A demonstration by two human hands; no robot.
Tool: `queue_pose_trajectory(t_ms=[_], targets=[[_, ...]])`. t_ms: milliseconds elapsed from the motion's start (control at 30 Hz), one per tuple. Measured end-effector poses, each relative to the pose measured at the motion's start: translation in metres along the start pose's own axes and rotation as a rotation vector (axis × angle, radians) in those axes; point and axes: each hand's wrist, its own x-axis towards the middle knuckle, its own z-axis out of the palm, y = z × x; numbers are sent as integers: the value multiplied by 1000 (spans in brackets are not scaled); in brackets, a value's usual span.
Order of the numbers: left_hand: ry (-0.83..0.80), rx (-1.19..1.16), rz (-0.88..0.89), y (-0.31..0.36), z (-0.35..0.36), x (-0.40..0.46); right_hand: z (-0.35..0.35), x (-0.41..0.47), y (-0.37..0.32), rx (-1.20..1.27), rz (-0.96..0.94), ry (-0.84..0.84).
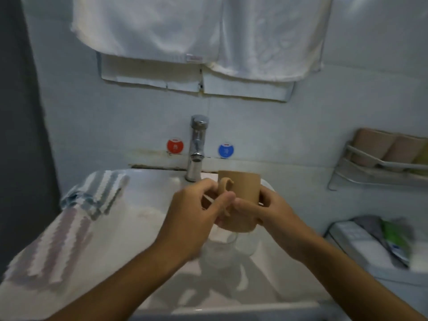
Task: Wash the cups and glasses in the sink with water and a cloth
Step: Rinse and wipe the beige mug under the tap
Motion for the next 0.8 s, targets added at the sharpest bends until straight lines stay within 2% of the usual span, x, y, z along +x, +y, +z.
queue_pose_trajectory(t_ms=[133,300,433,567,667,800], targets=[[-47,15,5,10,68,33,-81,-24,-6,-36,-29,285],[-146,112,-22,-3,169,73,-189,-47,-27,-99,-64,528],[-119,147,-49,-17,226,89,-262,-51,-37,-112,-104,722],[-114,159,-97,-31,258,89,-326,-48,-47,-127,-209,968],[-88,212,-37,-38,264,84,-369,-43,-53,-142,-239,1140],[-116,276,-18,-43,265,84,-426,-27,-44,-134,-200,1255]])
